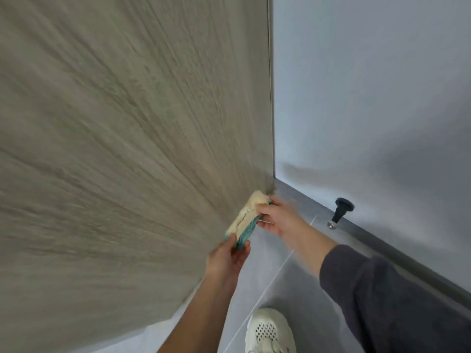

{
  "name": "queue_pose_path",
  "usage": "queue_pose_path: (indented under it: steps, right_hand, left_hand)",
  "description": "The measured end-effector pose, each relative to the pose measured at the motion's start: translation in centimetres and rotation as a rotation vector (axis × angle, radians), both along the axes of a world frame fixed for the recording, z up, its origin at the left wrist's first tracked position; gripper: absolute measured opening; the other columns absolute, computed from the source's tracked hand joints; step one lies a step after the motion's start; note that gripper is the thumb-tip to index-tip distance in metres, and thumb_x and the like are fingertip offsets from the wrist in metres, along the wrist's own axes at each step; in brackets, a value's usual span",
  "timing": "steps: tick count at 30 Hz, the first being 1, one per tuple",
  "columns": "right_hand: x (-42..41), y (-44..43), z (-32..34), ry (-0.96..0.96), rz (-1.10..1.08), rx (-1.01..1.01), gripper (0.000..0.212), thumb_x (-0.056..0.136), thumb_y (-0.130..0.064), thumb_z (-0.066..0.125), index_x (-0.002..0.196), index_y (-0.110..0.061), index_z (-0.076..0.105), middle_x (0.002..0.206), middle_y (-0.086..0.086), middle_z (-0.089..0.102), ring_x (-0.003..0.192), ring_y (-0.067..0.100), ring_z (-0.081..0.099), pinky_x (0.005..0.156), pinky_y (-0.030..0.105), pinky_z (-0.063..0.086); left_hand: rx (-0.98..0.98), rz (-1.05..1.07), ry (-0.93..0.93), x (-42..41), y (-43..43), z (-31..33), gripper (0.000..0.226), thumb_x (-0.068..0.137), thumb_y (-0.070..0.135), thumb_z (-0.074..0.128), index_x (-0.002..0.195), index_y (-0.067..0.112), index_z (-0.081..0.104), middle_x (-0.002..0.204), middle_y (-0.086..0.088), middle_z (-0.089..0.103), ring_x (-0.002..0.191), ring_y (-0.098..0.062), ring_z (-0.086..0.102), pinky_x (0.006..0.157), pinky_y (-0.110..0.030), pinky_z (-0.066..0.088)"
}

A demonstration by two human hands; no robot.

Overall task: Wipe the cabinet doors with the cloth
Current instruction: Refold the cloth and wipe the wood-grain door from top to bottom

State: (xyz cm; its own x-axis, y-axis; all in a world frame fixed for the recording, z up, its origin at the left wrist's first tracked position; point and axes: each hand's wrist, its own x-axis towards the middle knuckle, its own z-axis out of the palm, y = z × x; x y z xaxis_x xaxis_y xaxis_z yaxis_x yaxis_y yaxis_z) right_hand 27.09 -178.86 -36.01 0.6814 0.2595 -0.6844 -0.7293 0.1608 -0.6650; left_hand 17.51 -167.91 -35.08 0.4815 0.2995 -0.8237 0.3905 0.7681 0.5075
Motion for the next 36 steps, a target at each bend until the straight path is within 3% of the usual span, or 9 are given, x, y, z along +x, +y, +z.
queue_pose_path:
  steps: [3, 7, 9, 14, 18, 22, 29, 33, 36]
  right_hand:
    - [1.9, 0.0, -4.5, 0.047, -0.007, -0.161, 0.019, 0.089, 0.006, 0.06, 0.102, -0.009, 0.058, 0.09, 0.012, 0.064, 0.075, 0.02, 0.064, 0.059, 0.025, 0.054]
    - [4.1, 0.9, -9.1, 0.051, 0.008, -0.364, 0.014, 0.085, 0.004, 0.066, 0.083, -0.008, 0.061, 0.105, 0.023, 0.067, 0.095, 0.036, 0.068, 0.082, 0.044, 0.058]
    - [4.8, 1.2, -10.6, 0.049, 0.029, -0.464, 0.007, 0.085, 0.001, 0.066, 0.09, -0.004, 0.064, 0.105, 0.023, 0.067, 0.094, 0.036, 0.068, 0.081, 0.046, 0.059]
    - [6.1, 1.6, -12.8, 0.086, 0.042, -0.566, 0.025, 0.087, -0.005, 0.066, 0.111, 0.004, 0.062, 0.104, 0.021, 0.065, 0.093, 0.036, 0.069, 0.073, 0.039, 0.06]
    - [6.3, 2.8, -13.4, 0.064, 0.024, -0.567, 0.026, 0.085, -0.011, 0.067, 0.108, 0.001, 0.062, 0.102, 0.017, 0.065, 0.094, 0.035, 0.068, 0.077, 0.044, 0.06]
    - [6.0, 3.6, -13.4, 0.018, -0.025, -0.54, 0.019, 0.077, -0.012, 0.071, 0.096, -0.006, 0.069, 0.096, 0.016, 0.07, 0.091, 0.033, 0.069, 0.08, 0.047, 0.059]
    - [3.8, 3.6, -6.3, -0.122, -0.045, -0.385, 0.01, 0.082, -0.011, 0.07, 0.084, -0.01, 0.06, 0.087, 0.012, 0.064, 0.087, 0.03, 0.068, 0.081, 0.048, 0.058]
    - [2.7, 3.4, -0.7, -0.18, -0.115, -0.198, 0.014, 0.086, -0.008, 0.068, 0.081, -0.014, 0.057, 0.085, 0.008, 0.061, 0.076, 0.019, 0.063, 0.066, 0.029, 0.056]
    - [1.9, 3.4, 4.0, -0.228, -0.185, -0.018, 0.01, 0.086, -0.006, 0.068, 0.087, -0.011, 0.061, 0.087, 0.009, 0.062, 0.079, 0.02, 0.063, 0.069, 0.029, 0.054]
  left_hand:
    - [-0.033, -0.059, 0.117, 2.9, 0.5, -4.4, 0.017, 0.097, 0.003, 0.053, 0.107, -0.011, 0.057, 0.087, -0.022, 0.06, 0.068, -0.024, 0.06, 0.046, -0.024, 0.056]
    - [-0.071, -0.08, 0.221, 5.4, 0.8, -8.3, 0.013, 0.098, 0.003, 0.053, 0.091, -0.009, 0.055, 0.085, -0.022, 0.057, 0.07, -0.026, 0.057, 0.04, -0.026, 0.054]
    - [-0.115, -0.058, 0.25, 6.3, 0.8, -9.6, 0.011, 0.098, 0.002, 0.052, 0.097, -0.008, 0.056, 0.084, -0.022, 0.056, 0.07, -0.027, 0.056, 0.037, -0.027, 0.053]
    - [-0.177, 0.021, 0.273, 8.4, 1.2, -12.0, 0.019, 0.1, 0.001, 0.048, 0.117, -0.005, 0.052, 0.084, -0.021, 0.054, 0.071, -0.028, 0.053, 0.033, -0.03, 0.05]
    - [-0.204, 0.1, 0.252, 8.3, 1.4, -13.0, 0.013, 0.1, 0.003, 0.047, 0.107, -0.007, 0.053, 0.087, -0.021, 0.054, 0.073, -0.027, 0.054, 0.033, -0.028, 0.05]
    - [-0.157, 0.22, 0.177, 7.3, 0.4, -12.1, 0.027, 0.098, 0.006, 0.053, 0.123, -0.007, 0.053, 0.091, -0.018, 0.058, 0.077, -0.024, 0.058, 0.04, -0.024, 0.054]
    - [-0.095, 0.27, 0.039, 4.6, 0.6, -5.3, 0.025, 0.096, 0.004, 0.056, 0.119, -0.007, 0.057, 0.093, -0.016, 0.063, 0.077, -0.02, 0.061, 0.048, -0.019, 0.055]
    - [-0.06, 0.247, -0.069, 3.0, 0.8, 0.9, 0.015, 0.096, 0.008, 0.057, 0.103, -0.005, 0.061, 0.091, -0.014, 0.066, 0.076, -0.016, 0.063, 0.05, -0.017, 0.054]
    - [-0.007, 0.235, -0.173, 2.1, 0.9, 5.4, 0.013, 0.096, 0.009, 0.058, 0.097, -0.002, 0.064, 0.093, -0.013, 0.069, 0.074, -0.014, 0.066, 0.055, -0.016, 0.055]
